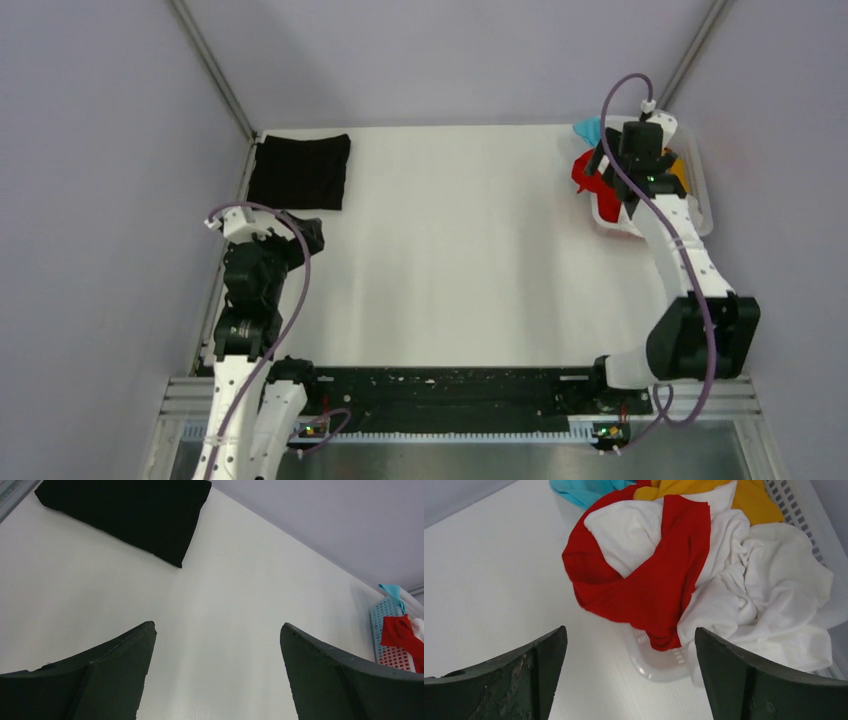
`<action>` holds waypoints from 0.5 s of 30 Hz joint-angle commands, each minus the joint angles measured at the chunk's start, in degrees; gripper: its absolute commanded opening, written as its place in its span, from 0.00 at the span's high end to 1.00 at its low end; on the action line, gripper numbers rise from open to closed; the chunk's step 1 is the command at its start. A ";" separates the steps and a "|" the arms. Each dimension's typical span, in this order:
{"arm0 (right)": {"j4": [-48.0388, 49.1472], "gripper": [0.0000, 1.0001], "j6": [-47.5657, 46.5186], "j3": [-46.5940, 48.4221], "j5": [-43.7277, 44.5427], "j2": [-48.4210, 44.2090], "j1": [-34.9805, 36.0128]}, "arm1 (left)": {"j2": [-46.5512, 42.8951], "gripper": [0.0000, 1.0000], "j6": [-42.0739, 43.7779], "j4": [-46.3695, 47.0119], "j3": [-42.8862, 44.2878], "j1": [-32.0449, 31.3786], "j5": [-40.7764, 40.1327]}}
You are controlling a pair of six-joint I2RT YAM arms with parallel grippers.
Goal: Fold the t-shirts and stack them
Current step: Grab crumpled tshirt from bin with the right arm
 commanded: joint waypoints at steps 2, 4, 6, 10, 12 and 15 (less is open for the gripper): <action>1.93 0.07 -5.19 8.03 -4.86 13.28 -5.05 | 1.48 0.01 -0.24 1.76 0.65 0.17 -0.83; 1.85 0.10 -5.97 10.51 -6.82 17.03 -5.96 | 2.01 0.01 -0.12 1.74 0.82 0.18 -0.53; 1.62 0.13 -6.39 12.50 -6.37 19.68 -6.36 | 2.17 0.01 0.03 1.67 0.87 0.18 -0.63; 1.86 0.27 -7.90 14.37 -7.13 23.51 -7.06 | 2.12 0.01 -0.07 1.59 0.74 0.18 -0.92; 2.81 0.31 -8.98 14.90 -7.26 24.65 -7.08 | 2.09 0.01 -0.07 1.56 0.74 0.16 -0.90; 3.48 0.36 -9.70 15.18 -7.73 25.82 -7.08 | 2.14 0.01 -0.05 1.48 0.75 0.13 -1.06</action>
